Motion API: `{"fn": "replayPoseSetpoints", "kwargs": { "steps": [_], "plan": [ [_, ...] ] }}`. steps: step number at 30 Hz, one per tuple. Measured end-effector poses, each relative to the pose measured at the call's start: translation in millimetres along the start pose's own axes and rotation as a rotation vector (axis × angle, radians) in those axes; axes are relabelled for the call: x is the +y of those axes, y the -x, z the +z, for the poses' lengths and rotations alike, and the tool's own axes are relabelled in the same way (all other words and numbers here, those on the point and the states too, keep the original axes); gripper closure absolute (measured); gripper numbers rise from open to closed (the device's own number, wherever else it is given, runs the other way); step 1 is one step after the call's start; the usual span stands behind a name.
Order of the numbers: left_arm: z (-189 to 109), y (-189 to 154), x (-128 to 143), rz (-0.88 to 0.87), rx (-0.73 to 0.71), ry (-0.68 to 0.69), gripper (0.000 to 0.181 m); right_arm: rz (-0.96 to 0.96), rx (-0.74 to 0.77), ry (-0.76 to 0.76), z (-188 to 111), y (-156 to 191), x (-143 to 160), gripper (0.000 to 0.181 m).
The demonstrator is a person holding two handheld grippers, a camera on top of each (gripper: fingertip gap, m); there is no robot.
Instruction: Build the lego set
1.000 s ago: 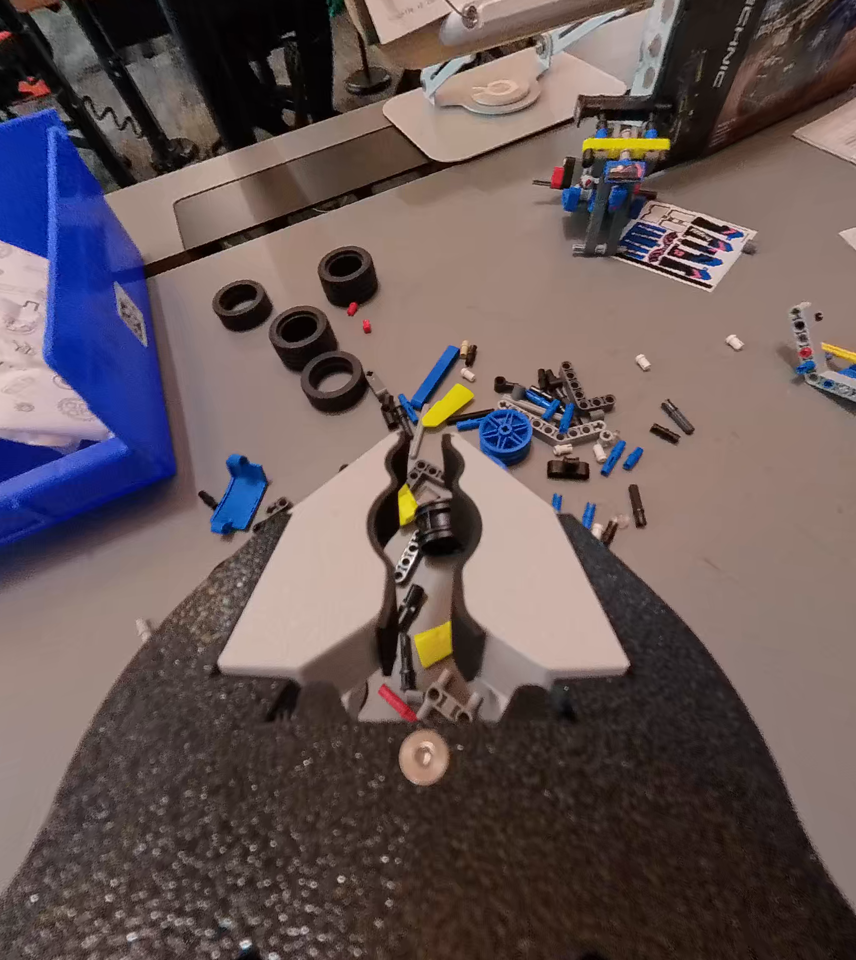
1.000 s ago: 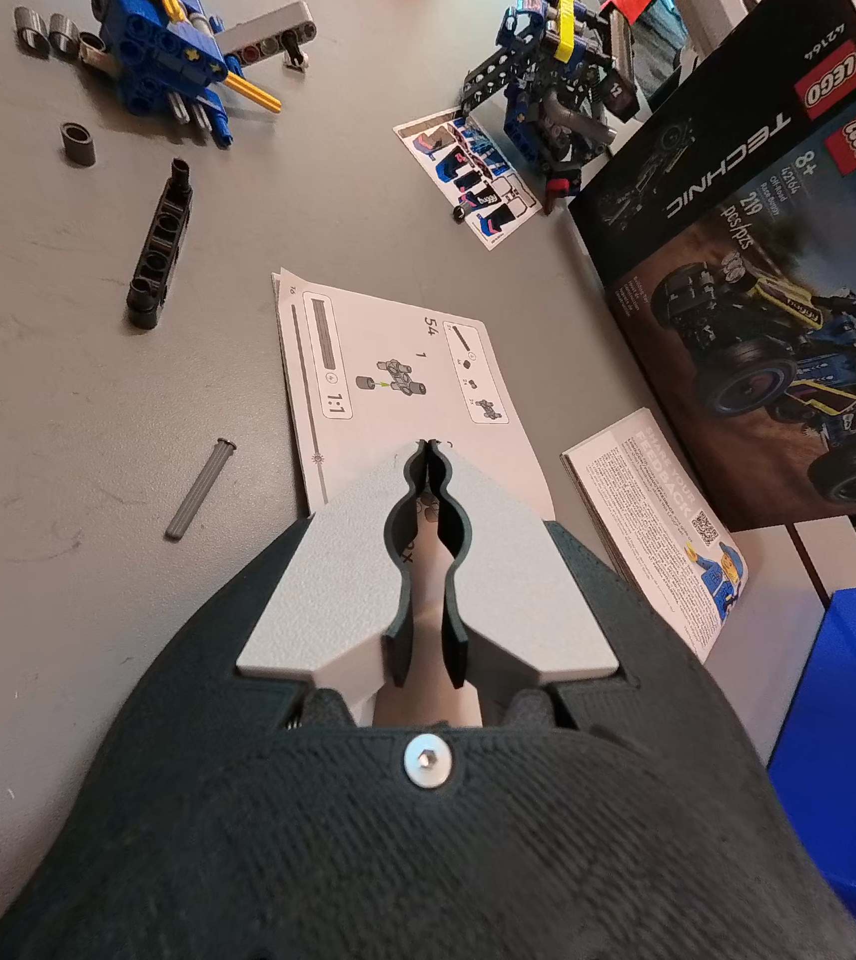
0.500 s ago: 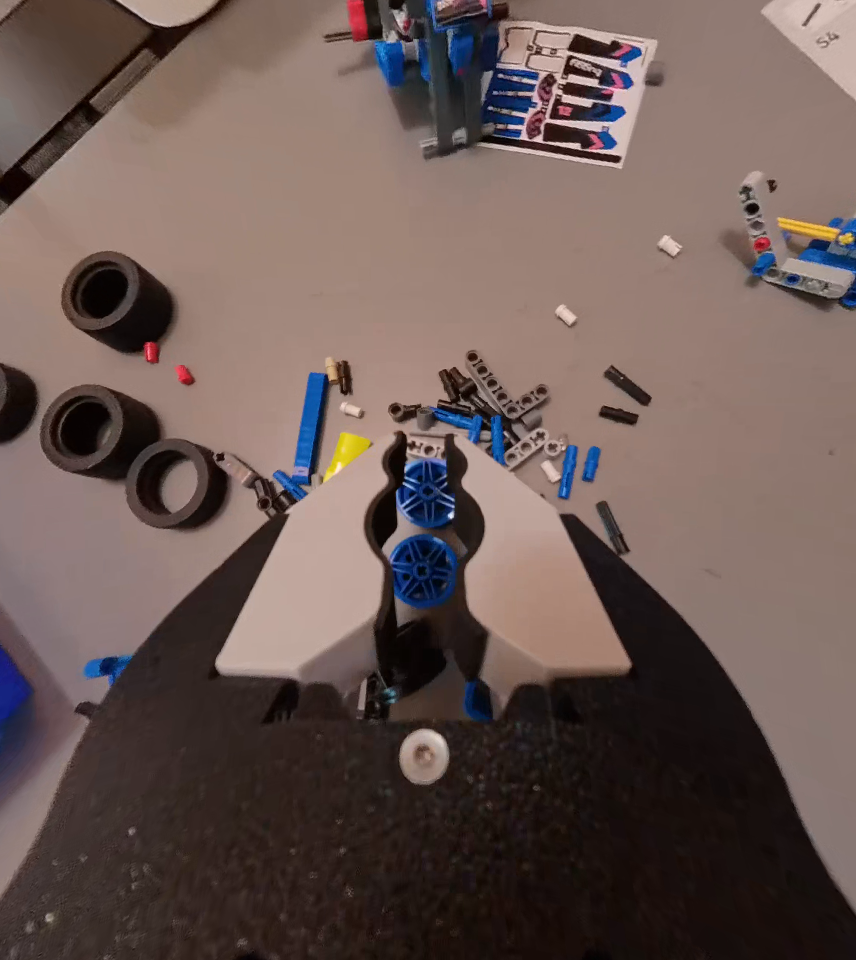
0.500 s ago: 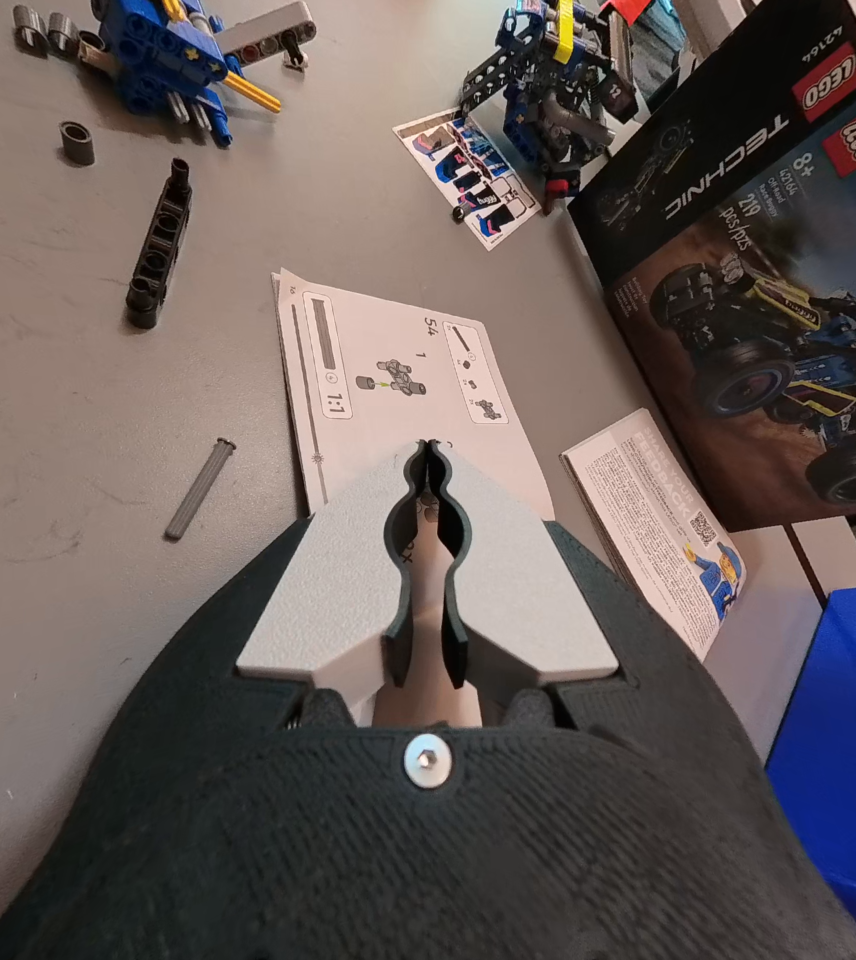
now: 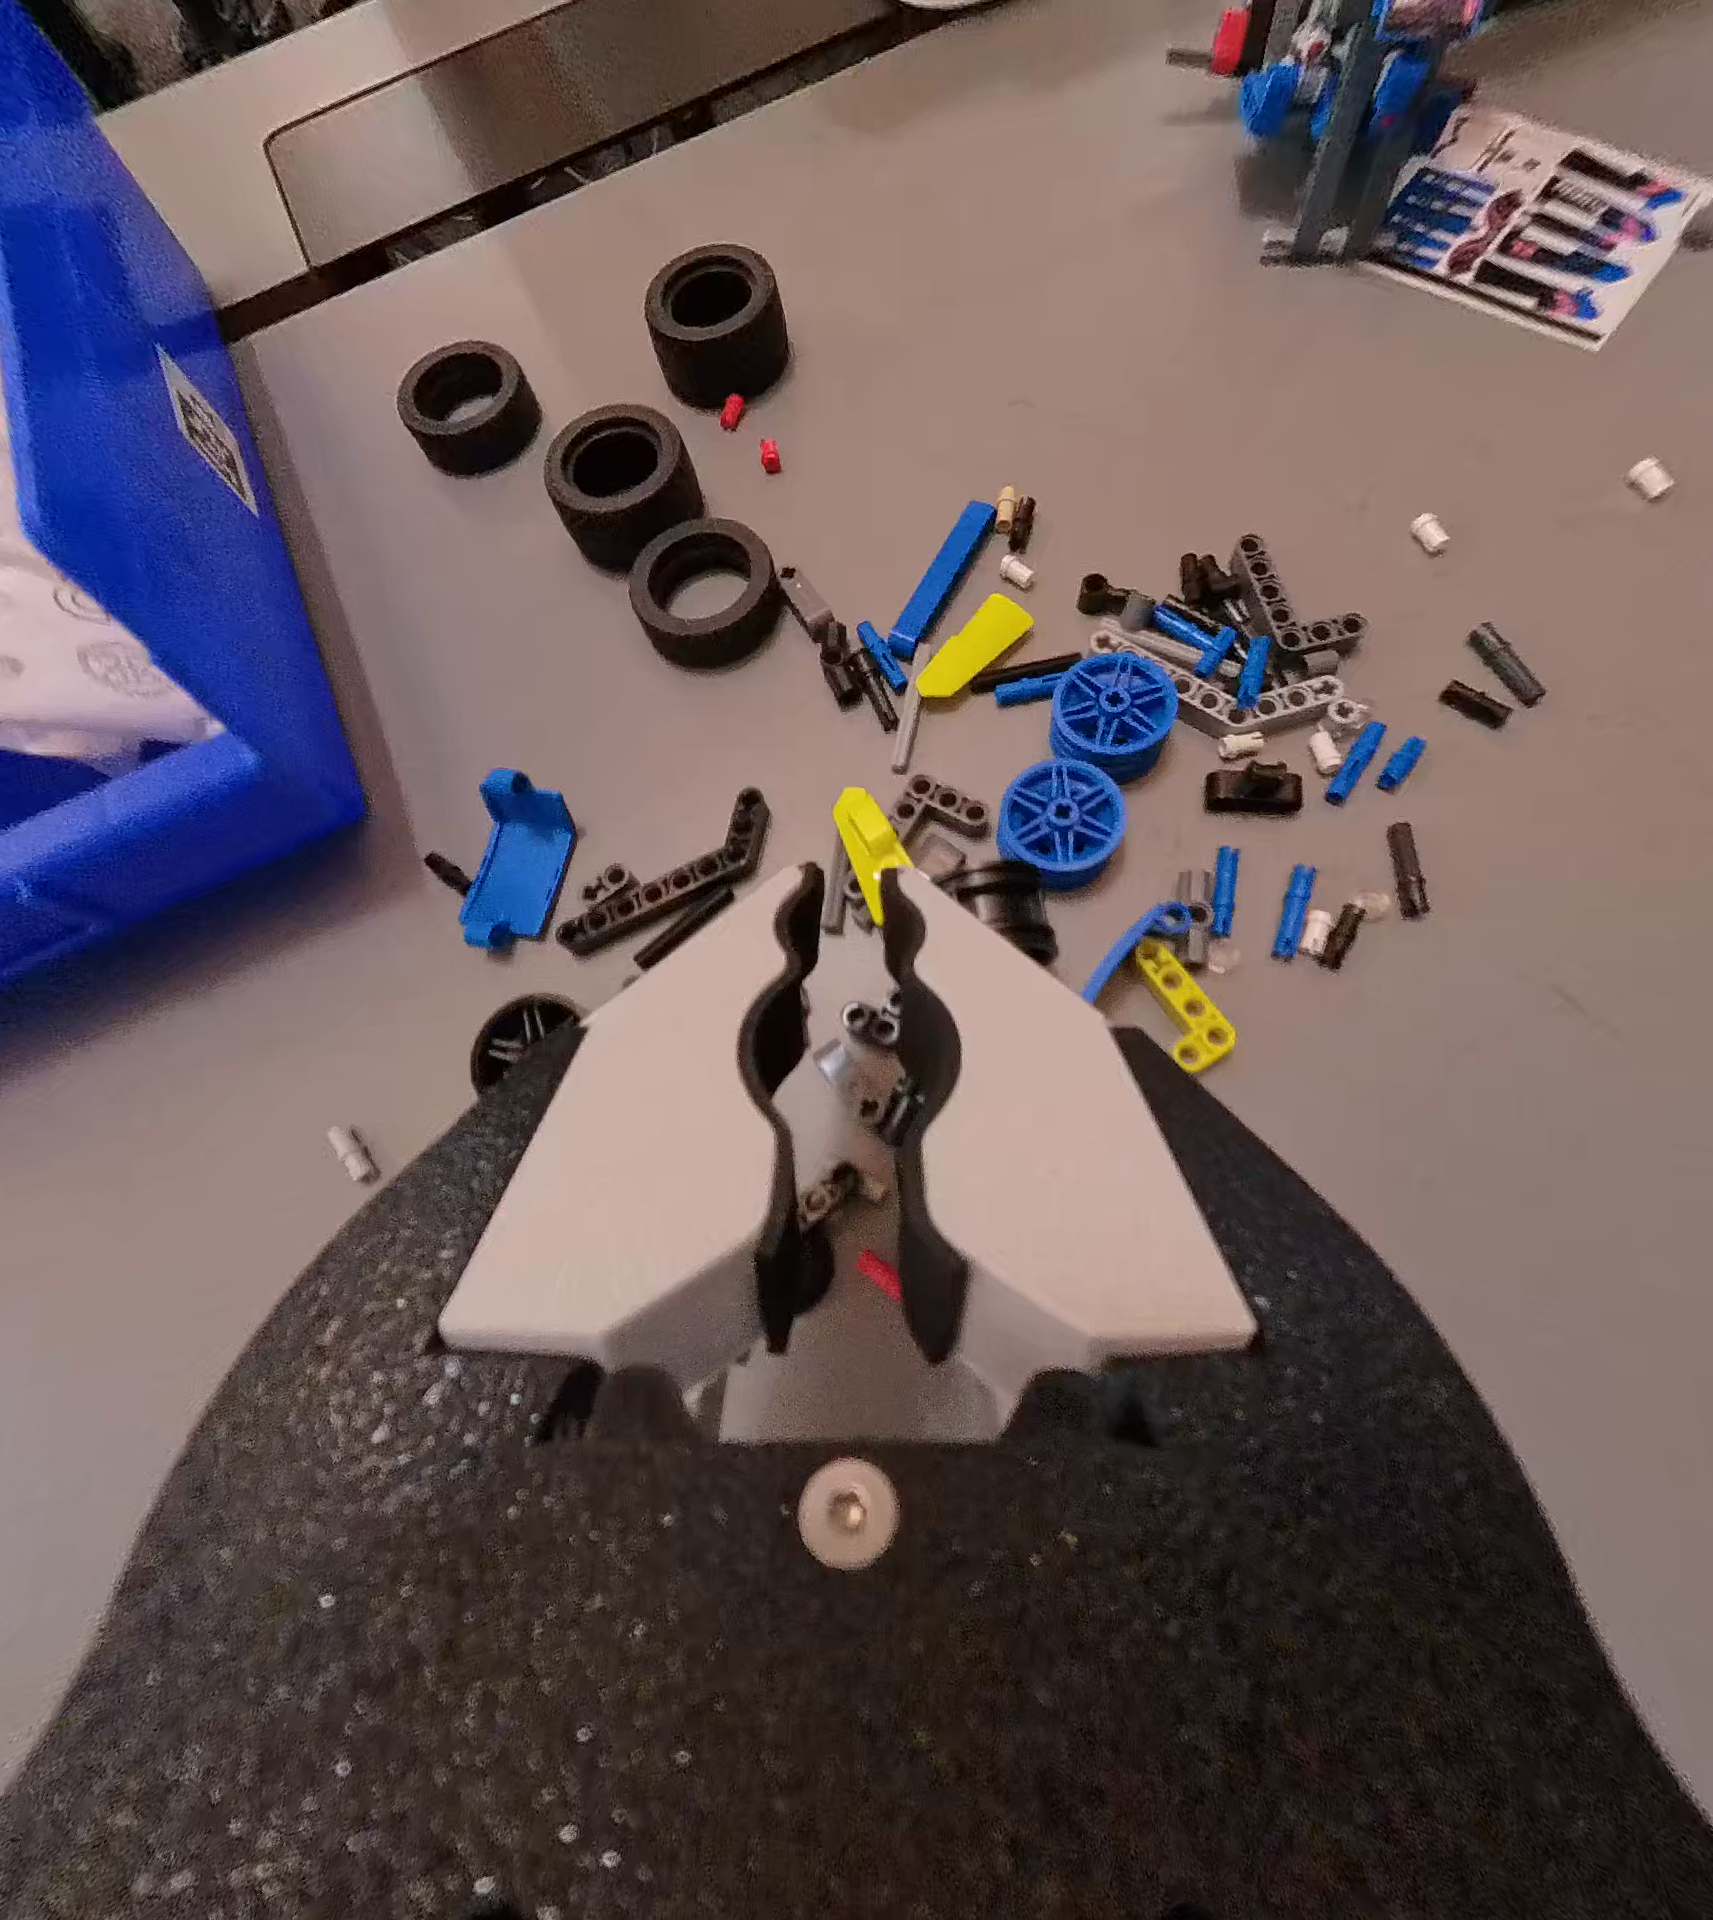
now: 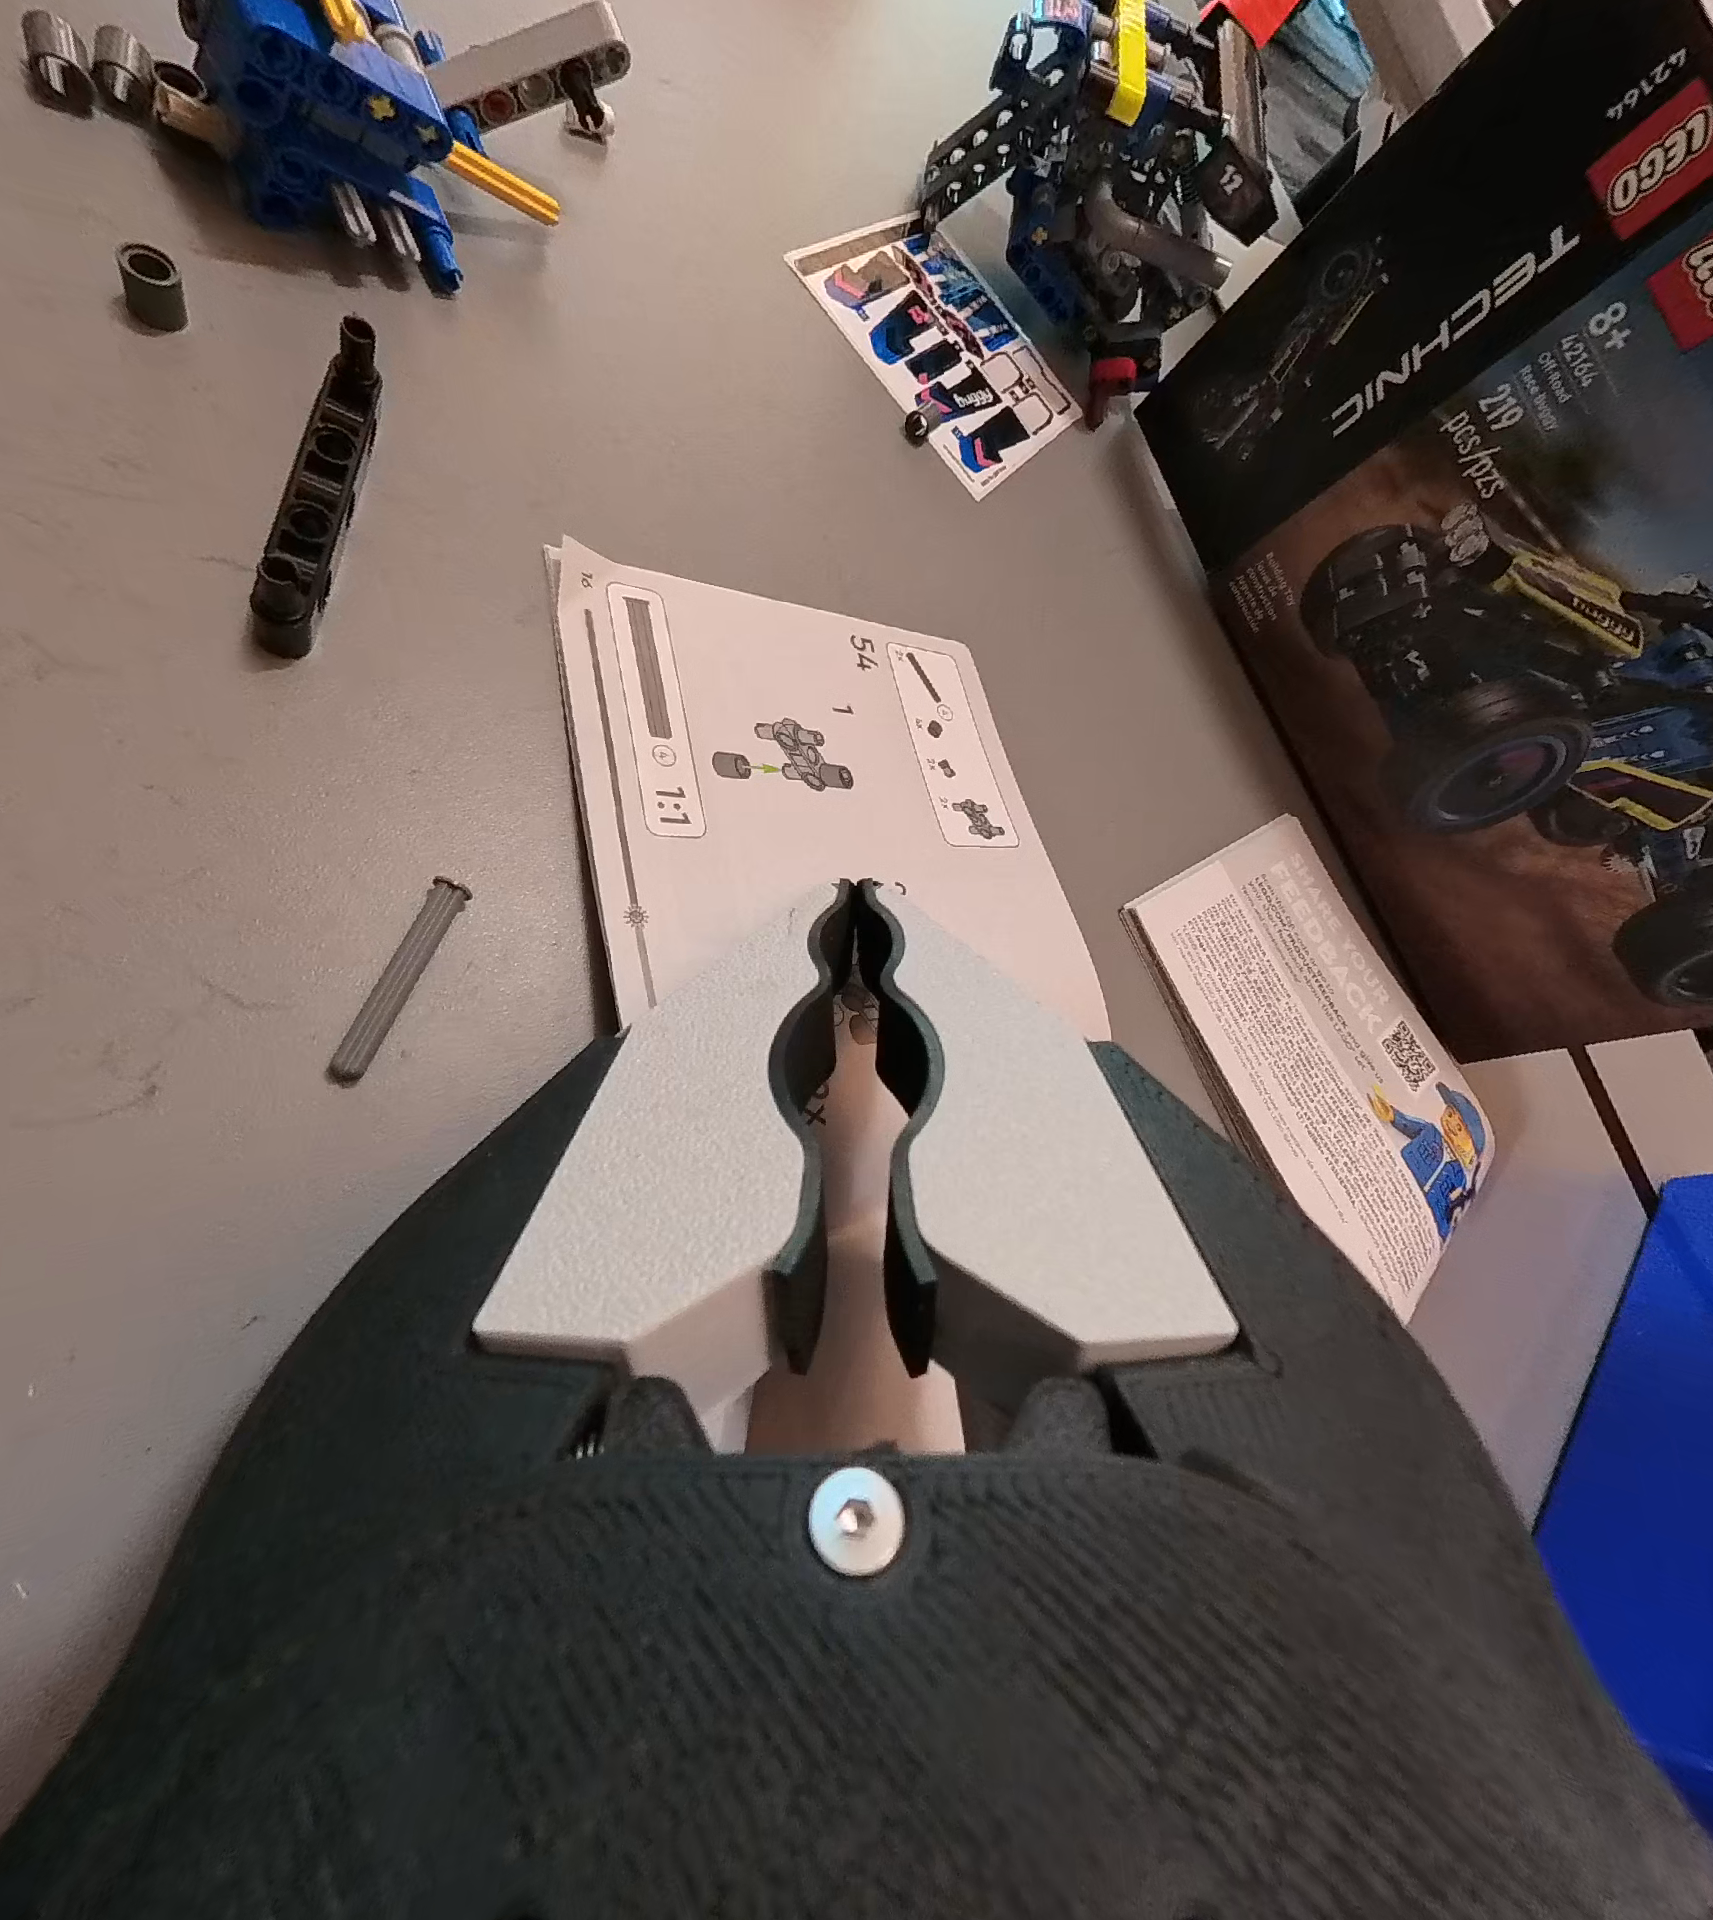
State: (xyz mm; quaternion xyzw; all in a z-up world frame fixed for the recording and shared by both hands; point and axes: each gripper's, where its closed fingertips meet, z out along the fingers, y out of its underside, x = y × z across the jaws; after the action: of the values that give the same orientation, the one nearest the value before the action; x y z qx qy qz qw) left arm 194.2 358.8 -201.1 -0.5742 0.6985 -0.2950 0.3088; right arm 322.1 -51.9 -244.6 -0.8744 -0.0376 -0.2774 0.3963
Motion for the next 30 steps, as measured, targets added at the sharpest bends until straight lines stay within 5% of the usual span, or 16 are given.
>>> {"fn": "replayPoseSetpoints", "kwargs": {
  "steps": [6, 13, 17, 30],
  "plan": [
    [-1, -42, -7, 0.119, 0.163, -0.041, 0.172, 0.004, 0.004, 0.003, 1, -1, 0, 0.181],
    [-3, 4, -11, 0.041, -0.086, -0.023, 0.171, -0.005, 0.012, 0.003, 1, -1, 0, 0.181],
    [-19, 45, 17, -0.074, -0.208, 0.031, 0.169, 0.000, 0.008, 0.004, 1, -1, 0, 0.181],
    [-36, 59, 78, -0.155, -0.251, 0.167, 0.169, 0.009, 0.006, 0.007, 1, -2, 0, 0.181]
  ]
}}
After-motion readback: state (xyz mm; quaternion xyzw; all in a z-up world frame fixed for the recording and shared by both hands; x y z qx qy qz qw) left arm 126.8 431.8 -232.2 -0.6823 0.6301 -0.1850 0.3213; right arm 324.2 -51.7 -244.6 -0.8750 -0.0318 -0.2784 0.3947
